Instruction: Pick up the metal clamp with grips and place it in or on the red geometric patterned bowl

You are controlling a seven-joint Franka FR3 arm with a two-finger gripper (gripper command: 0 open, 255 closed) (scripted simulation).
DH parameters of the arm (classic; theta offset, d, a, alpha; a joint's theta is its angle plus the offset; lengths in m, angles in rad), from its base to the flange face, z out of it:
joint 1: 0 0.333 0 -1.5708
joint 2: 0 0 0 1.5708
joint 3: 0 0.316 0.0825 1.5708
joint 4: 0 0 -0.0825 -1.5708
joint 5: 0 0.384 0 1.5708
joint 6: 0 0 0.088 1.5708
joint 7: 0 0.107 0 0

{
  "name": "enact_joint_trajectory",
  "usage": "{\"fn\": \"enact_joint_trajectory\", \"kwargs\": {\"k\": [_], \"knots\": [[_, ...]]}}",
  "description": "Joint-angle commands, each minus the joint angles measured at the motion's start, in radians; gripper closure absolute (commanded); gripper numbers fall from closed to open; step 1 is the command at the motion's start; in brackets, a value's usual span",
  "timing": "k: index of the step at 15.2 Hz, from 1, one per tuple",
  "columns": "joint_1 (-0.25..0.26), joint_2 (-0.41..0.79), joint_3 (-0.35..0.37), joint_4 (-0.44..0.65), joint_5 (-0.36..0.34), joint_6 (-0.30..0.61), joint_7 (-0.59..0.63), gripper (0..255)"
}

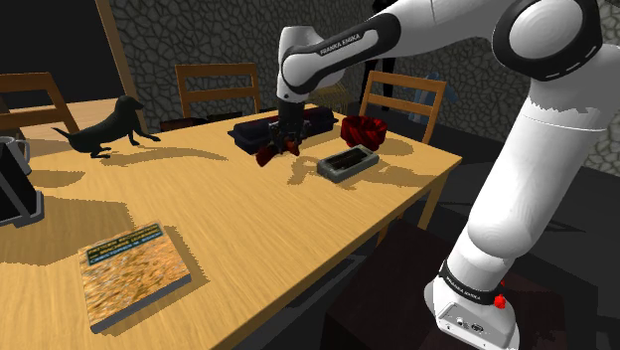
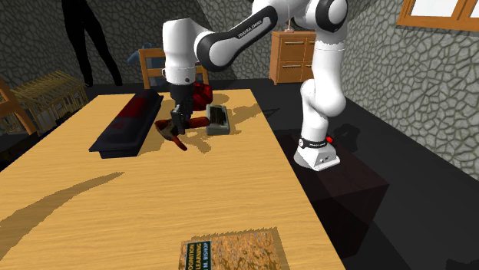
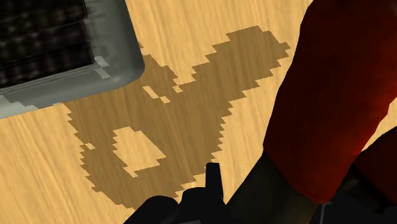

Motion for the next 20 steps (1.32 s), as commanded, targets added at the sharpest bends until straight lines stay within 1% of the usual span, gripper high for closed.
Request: {"fn": "enact_joint_trajectory", "kwargs": {"k": [1, 20], "knots": [[0.000, -0.009, 0.000, 0.016, 0.002, -0.025, 0.000, 255], [-0.001, -0.040, -0.001, 0.231, 0.008, -0.269, -0.005, 255]]}}
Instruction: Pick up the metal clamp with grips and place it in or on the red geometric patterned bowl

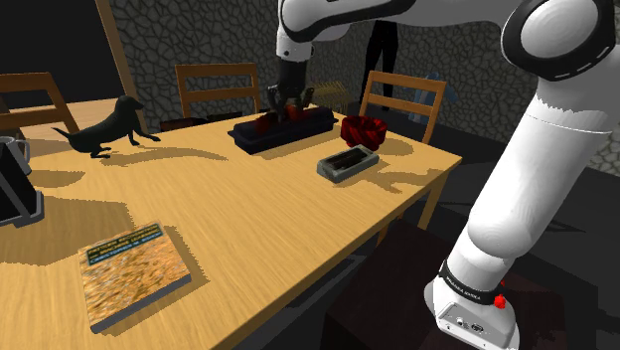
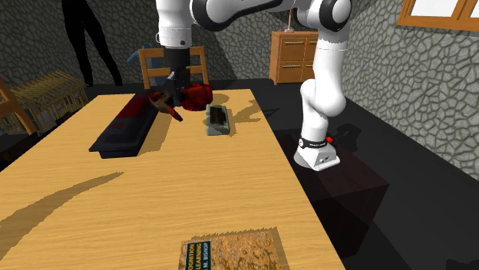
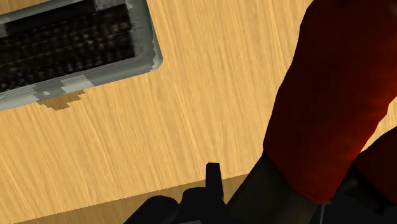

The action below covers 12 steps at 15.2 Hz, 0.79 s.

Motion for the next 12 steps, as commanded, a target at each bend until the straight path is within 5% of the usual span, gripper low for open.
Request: {"fn": "enact_joint_trajectory", "kwargs": {"k": [1, 12], "knots": [[-0.012, -0.011, -0.012, -0.002, 0.004, -0.009, -0.024, 255], [-0.134, -0.057, -0.151, -0.061, 0.021, 0.001, -0.291, 255]]}}
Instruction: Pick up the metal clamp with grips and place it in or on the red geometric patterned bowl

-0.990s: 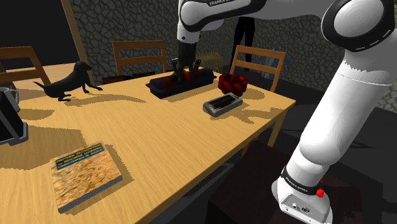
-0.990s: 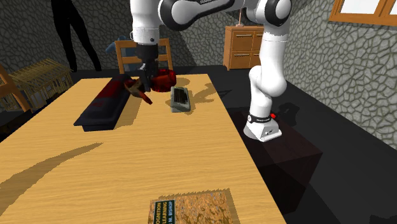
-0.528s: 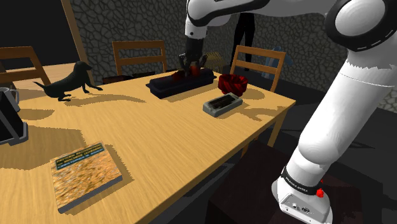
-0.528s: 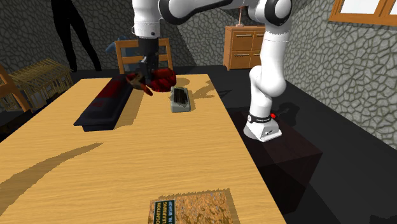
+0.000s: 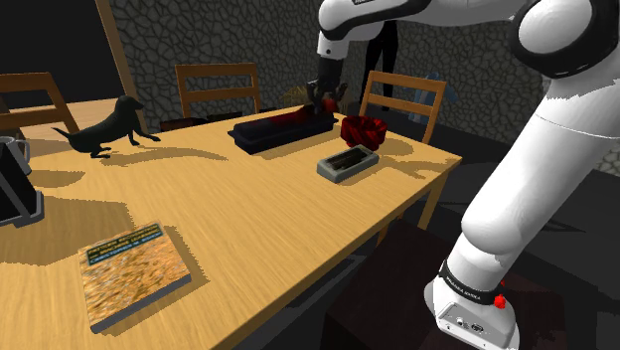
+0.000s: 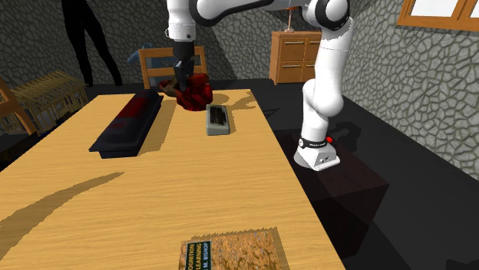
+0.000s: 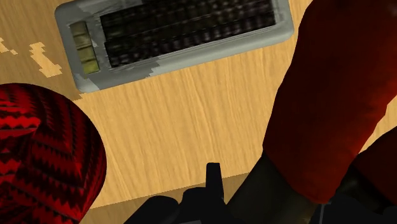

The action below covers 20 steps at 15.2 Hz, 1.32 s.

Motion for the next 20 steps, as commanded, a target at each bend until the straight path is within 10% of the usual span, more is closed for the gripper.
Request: {"fn": "enact_joint_trajectory", "kwargs": {"k": [1, 20], "knots": [[-0.023, 0.007, -0.027, 0.009, 0.001, -0.003, -0.051, 255], [-0.239, 0.217, -0.236, 0.247, 0.053, -0.048, -0.483, 255]]}}
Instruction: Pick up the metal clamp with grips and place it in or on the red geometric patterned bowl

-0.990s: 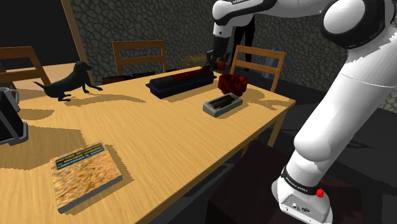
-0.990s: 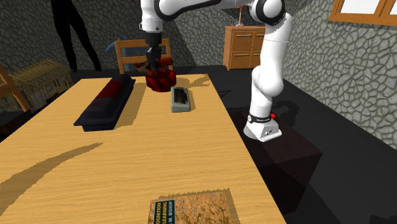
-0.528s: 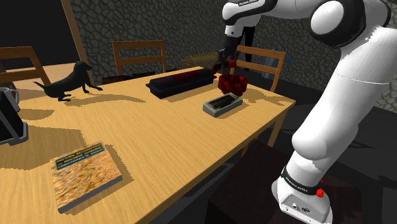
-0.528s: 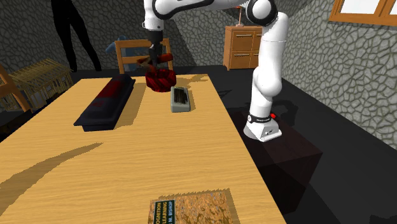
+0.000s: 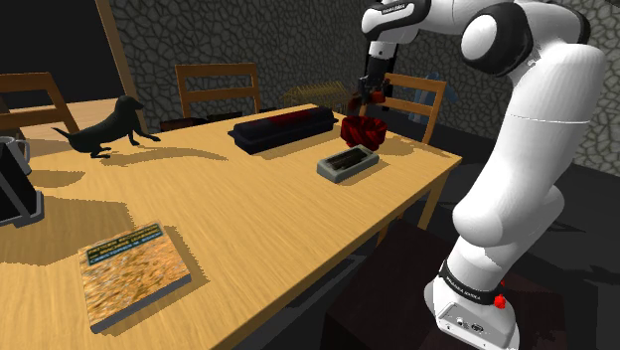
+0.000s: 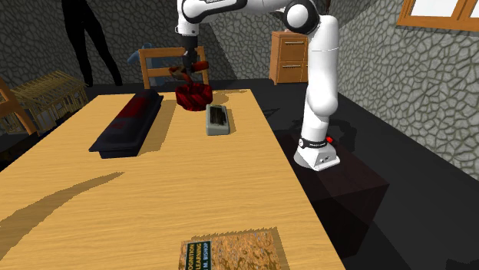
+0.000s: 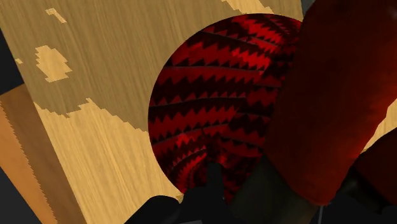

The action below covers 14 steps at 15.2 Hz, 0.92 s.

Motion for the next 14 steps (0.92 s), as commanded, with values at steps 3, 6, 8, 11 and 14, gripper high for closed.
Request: {"fn": "enact_joint_trajectory", "kwargs": {"k": [3, 6, 8, 11, 14], "knots": [[-0.012, 0.004, -0.008, -0.039, 0.004, 0.042, -0.025, 255], [-0.011, 0.005, -0.008, -0.077, 0.005, 0.082, -0.027, 255], [-0.011, 0.007, -0.007, -0.102, 0.006, 0.108, -0.029, 255], [-0.010, 0.012, -0.007, -0.136, 0.007, 0.147, -0.031, 255], [-0.010, 0.012, -0.007, -0.136, 0.007, 0.147, -0.031, 255]]}}
